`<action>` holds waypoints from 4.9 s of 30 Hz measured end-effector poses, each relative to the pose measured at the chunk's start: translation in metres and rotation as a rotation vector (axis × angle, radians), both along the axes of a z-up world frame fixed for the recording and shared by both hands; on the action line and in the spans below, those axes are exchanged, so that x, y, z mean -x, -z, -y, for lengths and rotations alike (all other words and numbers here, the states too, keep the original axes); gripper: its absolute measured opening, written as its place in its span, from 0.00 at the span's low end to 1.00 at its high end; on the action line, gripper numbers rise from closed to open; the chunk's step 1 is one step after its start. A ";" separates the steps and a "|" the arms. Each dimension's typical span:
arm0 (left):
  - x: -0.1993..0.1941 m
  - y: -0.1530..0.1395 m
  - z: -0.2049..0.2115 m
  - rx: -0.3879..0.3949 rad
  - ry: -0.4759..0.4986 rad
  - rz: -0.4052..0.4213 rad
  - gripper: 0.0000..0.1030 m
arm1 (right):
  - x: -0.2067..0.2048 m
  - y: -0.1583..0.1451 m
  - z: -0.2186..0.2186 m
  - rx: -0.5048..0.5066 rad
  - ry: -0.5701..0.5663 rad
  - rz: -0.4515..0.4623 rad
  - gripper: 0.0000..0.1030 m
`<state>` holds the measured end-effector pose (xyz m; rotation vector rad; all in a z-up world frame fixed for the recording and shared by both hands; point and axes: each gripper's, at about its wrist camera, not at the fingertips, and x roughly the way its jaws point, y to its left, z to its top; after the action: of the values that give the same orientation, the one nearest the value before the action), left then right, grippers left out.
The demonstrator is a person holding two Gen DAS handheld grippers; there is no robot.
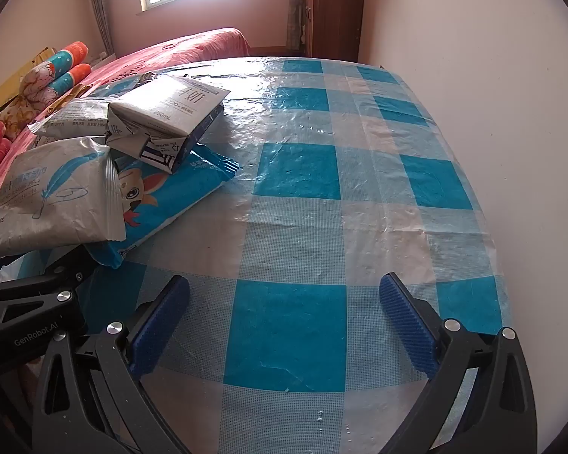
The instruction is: Collect trash
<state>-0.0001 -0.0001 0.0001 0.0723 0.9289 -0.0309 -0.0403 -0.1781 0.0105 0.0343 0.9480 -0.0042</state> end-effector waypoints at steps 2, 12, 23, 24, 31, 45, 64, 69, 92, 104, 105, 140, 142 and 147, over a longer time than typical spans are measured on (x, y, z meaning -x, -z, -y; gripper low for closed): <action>0.000 0.000 0.000 -0.002 0.000 0.002 0.96 | 0.000 0.000 -0.001 -0.010 0.003 -0.007 0.96; 0.008 -0.001 -0.007 0.012 0.019 -0.007 0.96 | 0.011 0.001 0.001 -0.011 0.048 -0.011 0.96; 0.047 -0.025 -0.022 0.050 0.038 0.078 0.96 | 0.037 -0.034 0.001 0.015 0.075 0.087 0.96; 0.050 -0.030 -0.024 0.053 0.041 0.091 0.96 | 0.039 -0.040 0.000 0.018 0.071 0.102 0.96; 0.076 -0.068 -0.041 0.076 0.036 0.193 0.96 | 0.056 -0.081 -0.013 0.033 0.052 0.201 0.96; 0.119 -0.119 -0.073 0.097 0.025 0.310 0.96 | 0.096 -0.133 -0.038 0.032 0.019 0.328 0.96; 0.143 -0.126 -0.094 0.161 -0.023 0.291 0.96 | 0.126 -0.150 -0.043 0.074 0.027 0.399 0.96; 0.146 -0.122 -0.099 0.185 -0.044 0.284 0.96 | 0.129 -0.149 -0.041 0.083 0.022 0.414 0.96; 0.142 -0.068 -0.103 0.299 -0.106 0.130 0.96 | 0.127 -0.098 0.005 -0.190 0.027 0.347 0.96; 0.080 -0.060 -0.092 0.177 0.119 0.134 0.96 | 0.116 -0.059 0.016 -0.303 0.012 0.192 0.96; 0.070 -0.059 -0.091 0.169 0.135 0.127 0.96 | 0.115 -0.058 0.017 -0.307 0.013 0.186 0.96; 0.051 -0.010 -0.005 -0.091 0.470 -0.067 0.96 | 0.079 -0.036 0.020 -0.373 -0.004 0.078 0.96; 0.048 -0.010 -0.006 -0.048 0.456 -0.076 0.87 | 0.075 -0.036 0.019 -0.375 -0.011 0.076 0.96; 0.051 -0.013 -0.003 -0.027 0.441 -0.056 0.72 | 0.064 -0.037 0.015 -0.388 -0.026 0.073 0.96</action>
<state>-0.0513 0.0028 0.0129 0.3016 0.9551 -0.4309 -0.1039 -0.1935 0.0479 0.3777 0.8653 0.2041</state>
